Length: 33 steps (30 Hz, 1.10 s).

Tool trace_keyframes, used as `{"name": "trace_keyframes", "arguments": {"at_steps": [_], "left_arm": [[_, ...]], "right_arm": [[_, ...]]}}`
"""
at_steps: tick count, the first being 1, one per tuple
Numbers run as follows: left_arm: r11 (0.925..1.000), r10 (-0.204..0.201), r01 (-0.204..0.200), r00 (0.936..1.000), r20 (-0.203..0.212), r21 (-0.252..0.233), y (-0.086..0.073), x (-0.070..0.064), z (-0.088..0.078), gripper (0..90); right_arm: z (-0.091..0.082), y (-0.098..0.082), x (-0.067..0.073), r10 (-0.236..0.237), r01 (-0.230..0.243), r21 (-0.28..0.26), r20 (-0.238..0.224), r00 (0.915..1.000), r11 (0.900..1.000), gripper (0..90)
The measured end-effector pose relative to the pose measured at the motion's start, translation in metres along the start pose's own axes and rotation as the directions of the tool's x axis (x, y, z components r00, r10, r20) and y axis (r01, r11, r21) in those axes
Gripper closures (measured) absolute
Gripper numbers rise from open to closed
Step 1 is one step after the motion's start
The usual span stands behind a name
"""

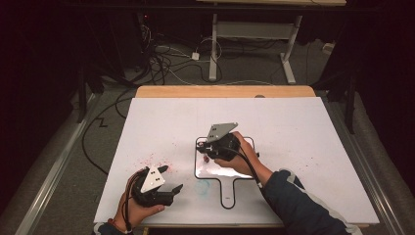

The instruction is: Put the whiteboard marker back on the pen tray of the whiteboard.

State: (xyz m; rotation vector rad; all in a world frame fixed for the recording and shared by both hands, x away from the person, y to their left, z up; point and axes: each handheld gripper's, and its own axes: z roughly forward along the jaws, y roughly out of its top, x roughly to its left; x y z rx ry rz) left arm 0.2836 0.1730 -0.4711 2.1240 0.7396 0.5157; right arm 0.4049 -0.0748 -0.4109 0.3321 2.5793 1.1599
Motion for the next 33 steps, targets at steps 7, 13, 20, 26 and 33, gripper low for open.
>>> {"name": "trace_keyframes", "arguments": {"at_steps": [7, 13, 20, 26, 33], "left_arm": [[1.0000, -0.002, 0.002, 1.0000, 0.000, -0.001, 0.000, 0.000, 0.000, 21.3], [1.0000, -0.002, 0.002, 1.0000, -0.001, -0.005, 0.000, 0.000, 0.000, 21.3], [1.0000, -0.001, 0.001, 1.0000, 0.001, -0.007, 0.001, -0.001, 0.000, 21.3], [1.0000, -0.002, 0.002, 1.0000, 0.003, -0.007, 0.000, 0.000, 0.000, 21.3], [1.0000, -0.002, 0.002, 1.0000, 0.006, -0.007, 0.000, 0.000, 0.000, 21.3]], "right_arm": [[0.012, 0.006, -0.018, 0.007, -0.007, 0.008, 0.026, 0.9996, 1.000, 81.5], [0.014, 0.012, -0.010, 0.014, -0.013, 0.008, -0.155, 0.9877, 1.000, 81.4], [0.018, 0.010, -0.022, 0.012, -0.013, -0.004, -0.067, 0.9977, 1.000, 81.5], [0.021, 0.004, -0.035, 0.062, -0.063, -0.050, -0.023, 0.9978, 0.997, 81.5], [0.022, 0.006, -0.018, 0.077, -0.093, -0.058, -0.232, 0.9697, 0.994, 81.4]]}}
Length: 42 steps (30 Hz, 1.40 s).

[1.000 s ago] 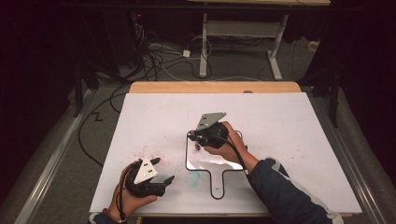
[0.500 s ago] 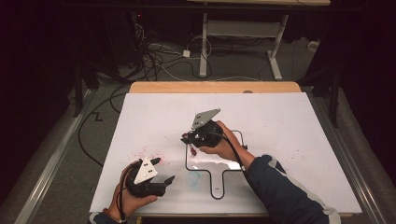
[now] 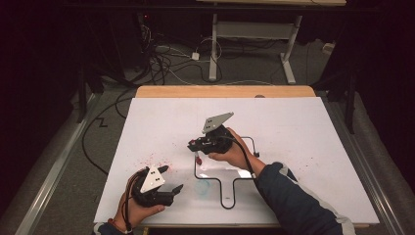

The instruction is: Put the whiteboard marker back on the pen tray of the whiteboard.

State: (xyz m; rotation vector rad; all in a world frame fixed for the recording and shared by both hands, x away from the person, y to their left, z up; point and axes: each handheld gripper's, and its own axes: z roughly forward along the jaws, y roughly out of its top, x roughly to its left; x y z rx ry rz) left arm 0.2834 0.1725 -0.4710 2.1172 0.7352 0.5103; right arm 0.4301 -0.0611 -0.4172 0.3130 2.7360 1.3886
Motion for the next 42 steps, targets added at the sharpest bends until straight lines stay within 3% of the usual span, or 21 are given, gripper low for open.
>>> {"name": "trace_keyframes", "arguments": {"at_steps": [4, 10, 12, 13, 16, 19, 21, 25, 29, 33, 35, 37, 40, 42], "left_arm": [[1.0000, -0.001, 0.001, 1.0000, 0.001, 0.002, 0.000, 0.000, 0.000, 21.3], [1.0000, 0.003, -0.003, 1.0000, 0.000, 0.003, 0.000, 0.000, 0.000, 21.3], [1.0000, 0.003, -0.002, 1.0000, -0.001, 0.003, 0.000, -0.001, 0.000, 21.3], [1.0000, 0.003, -0.003, 1.0000, 0.000, 0.004, 0.001, -0.001, 0.000, 21.3], [1.0000, 0.004, -0.004, 1.0000, 0.001, 0.004, 0.001, -0.001, 0.001, 21.3], [1.0000, 0.001, -0.001, 1.0000, 0.001, 0.004, 0.000, 0.000, 0.001, 21.3], [1.0000, 0.000, 0.000, 1.0000, 0.001, 0.004, 0.000, 0.000, 0.001, 21.3], [1.0000, 0.000, 0.000, 1.0000, 0.001, 0.004, 0.000, 0.000, 0.001, 21.3], [1.0000, 0.002, -0.002, 1.0000, 0.001, 0.003, 0.000, -0.001, 0.001, 21.3], [1.0000, 0.004, -0.004, 1.0000, 0.001, 0.005, 0.001, -0.001, 0.001, 21.3], [1.0000, 0.006, -0.006, 1.0000, 0.000, 0.007, 0.001, -0.002, 0.001, 21.3], [1.0000, 0.004, -0.004, 1.0000, 0.001, 0.008, 0.001, -0.002, 0.002, 21.3], [1.0000, 0.002, -0.002, 1.0000, 0.002, 0.006, 0.001, -0.001, 0.002, 21.3], [1.0000, 0.002, -0.002, 1.0000, 0.002, 0.006, 0.001, -0.001, 0.002, 21.3]], "right_arm": [[0.001, -0.001, 0.012, -0.009, 0.009, -0.004, -0.044, 0.9990, 1.000, 81.4], [-0.004, -0.006, 0.020, -0.049, 0.048, -0.014, -0.035, 0.9982, 0.999, 81.4], [-0.006, -0.007, 0.018, -0.051, 0.051, -0.012, 0.010, 0.9986, 0.999, 81.4], [-0.008, -0.007, 0.014, -0.057, 0.057, -0.009, 0.055, 0.9969, 0.998, 81.4], [-0.013, -0.010, 0.001, -0.059, 0.061, -0.007, 0.158, 0.9857, 0.998, 81.4], [-0.015, -0.013, -0.004, -0.017, 0.022, -0.029, 0.148, 0.9888, 0.999, 81.5], [-0.015, -0.014, 0.000, -0.029, 0.034, -0.030, 0.134, 0.9905, 0.999, 81.4], [-0.014, -0.017, 0.014, -0.003, 0.005, -0.044, 0.028, 0.9996, 0.999, 81.5], [-0.016, -0.020, 0.030, -0.012, 0.011, -0.049, -0.022, 0.9997, 0.999, 81.5], [-0.020, -0.021, 0.028, -0.024, 0.026, -0.036, 0.041, 0.9989, 0.999, 81.5], [-0.023, -0.021, 0.020, -0.032, 0.036, -0.032, 0.116, 0.9927, 0.999, 81.5], [-0.024, -0.022, 0.014, -0.055, 0.061, -0.024, 0.184, 0.9813, 0.998, 81.5], [-0.023, -0.022, 0.007, -0.052, 0.060, -0.034, 0.212, 0.9760, 0.998, 81.5], [-0.022, -0.023, 0.004, -0.027, 0.038, -0.052, 0.200, 0.9794, 0.998, 81.5]]}}
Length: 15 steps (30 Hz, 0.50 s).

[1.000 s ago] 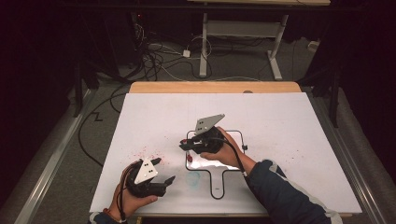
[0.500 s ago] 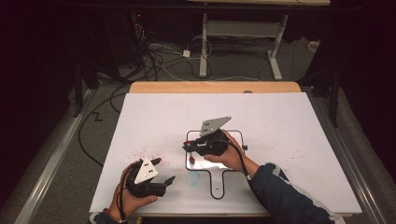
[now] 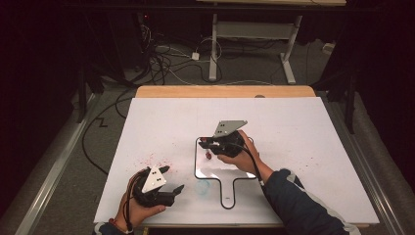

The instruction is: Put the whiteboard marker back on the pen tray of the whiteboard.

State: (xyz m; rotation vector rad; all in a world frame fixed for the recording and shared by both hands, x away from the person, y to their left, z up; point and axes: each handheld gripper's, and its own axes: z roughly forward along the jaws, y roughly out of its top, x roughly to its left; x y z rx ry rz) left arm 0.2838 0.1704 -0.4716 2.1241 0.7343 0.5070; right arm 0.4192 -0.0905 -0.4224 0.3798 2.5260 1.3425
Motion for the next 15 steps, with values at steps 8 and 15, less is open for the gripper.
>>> {"name": "trace_keyframes", "arguments": {"at_steps": [8, 15], "left_arm": [[1.0000, 0.001, -0.001, 1.0000, 0.001, 0.000, 0.000, 0.000, 0.000, 21.3], [1.0000, 0.001, -0.001, 1.0000, 0.001, 0.002, 0.000, 0.000, 0.000, 21.3]], "right_arm": [[0.005, 0.005, 0.014, 0.012, -0.011, 0.012, -0.113, 0.9936, 1.000, 81.5], [0.013, 0.005, -0.004, 0.029, -0.029, -0.014, 0.022, 0.9993, 0.999, 81.5]]}}
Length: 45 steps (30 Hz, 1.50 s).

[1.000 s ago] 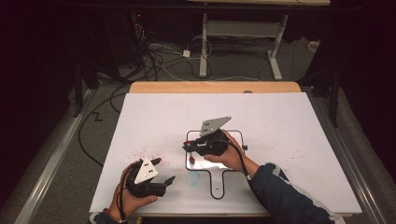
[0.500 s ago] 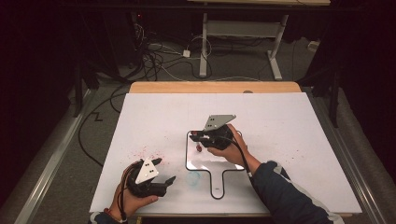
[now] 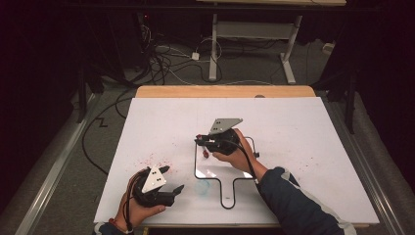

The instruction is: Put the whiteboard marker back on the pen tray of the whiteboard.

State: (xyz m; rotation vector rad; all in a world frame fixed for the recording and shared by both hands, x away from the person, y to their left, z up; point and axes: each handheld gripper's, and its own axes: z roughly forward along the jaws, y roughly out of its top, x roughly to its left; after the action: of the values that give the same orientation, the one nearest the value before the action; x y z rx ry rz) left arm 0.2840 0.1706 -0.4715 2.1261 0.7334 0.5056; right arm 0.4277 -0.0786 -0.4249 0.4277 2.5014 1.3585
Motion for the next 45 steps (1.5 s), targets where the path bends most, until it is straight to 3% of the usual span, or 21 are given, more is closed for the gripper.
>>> {"name": "trace_keyframes", "arguments": {"at_steps": [4, 6, 9, 14, 16, 18, 24, 30, 32, 37, 45], "left_arm": [[1.0000, -0.002, 0.002, 1.0000, 0.001, -0.002, -0.001, 0.001, -0.001, 21.3], [1.0000, -0.004, 0.004, 1.0000, 0.001, -0.003, -0.001, 0.001, -0.001, 21.3], [1.0000, -0.004, 0.004, 1.0000, 0.002, -0.003, -0.001, 0.001, -0.001, 21.3], [1.0000, 0.004, -0.004, 1.0000, 0.001, -0.001, 0.000, -0.001, 0.000, 21.3], [1.0000, 0.007, -0.007, 1.0000, 0.000, 0.001, 0.001, -0.001, 0.000, 21.3], [1.0000, 0.006, -0.006, 1.0000, 0.000, 0.002, 0.001, -0.001, 0.001, 21.3], [1.0000, 0.003, -0.003, 1.0000, -0.004, 0.009, 0.000, 0.000, 0.001, 21.3], [0.9999, -0.002, 0.002, 0.9999, -0.016, 0.010, 0.000, 0.001, 0.001, 21.3], [0.9999, -0.005, 0.005, 0.9998, -0.019, 0.011, 0.000, 0.001, 0.001, 21.3], [0.9998, -0.010, 0.010, 0.9996, -0.026, 0.016, -0.001, 0.002, 0.002, 21.3], [0.9997, -0.001, 0.001, 0.9997, -0.026, 0.025, -0.001, 0.001, 0.003, 21.3]], "right_arm": [[0.000, 0.000, -0.002, 0.029, -0.029, -0.003, -0.044, 0.9986, 1.000, 81.5], [-0.004, -0.001, 0.004, 0.038, -0.037, 0.012, -0.092, 0.9950, 0.999, 81.5], [-0.013, -0.004, 0.016, 0.019, -0.016, 0.025, -0.127, 0.9918, 1.000, 81.5], [-0.027, -0.013, 0.027, 0.044, -0.042, 0.014, -0.169, 0.9846, 0.999, 81.4], [-0.031, -0.014, 0.028, 0.032, -0.029, 0.016, -0.161, 0.9865, 0.999, 81.4], [-0.038, -0.015, 0.026, 0.049, -0.051, -0.004, -0.148, 0.9877, 0.999, 81.4], [-0.077, -0.014, 0.017, 0.075, -0.085, -0.087, -0.109, 0.9912, 0.993, 81.4], [-0.113, -0.024, 0.012, 0.123, -0.129, -0.101, -0.058, 0.9907, 0.987, 81.3], [-0.125, -0.030, 0.009, 0.152, -0.157, -0.103, -0.055, 0.9868, 0.982, 81.3], [-0.156, -0.046, -0.001, 0.223, -0.221, -0.099, 0.003, 0.9749, 0.970, 81.2], [-0.179, -0.069, -0.018, 0.337, -0.338, -0.004, 0.075, 0.9384, 0.941, 81.1]]}}
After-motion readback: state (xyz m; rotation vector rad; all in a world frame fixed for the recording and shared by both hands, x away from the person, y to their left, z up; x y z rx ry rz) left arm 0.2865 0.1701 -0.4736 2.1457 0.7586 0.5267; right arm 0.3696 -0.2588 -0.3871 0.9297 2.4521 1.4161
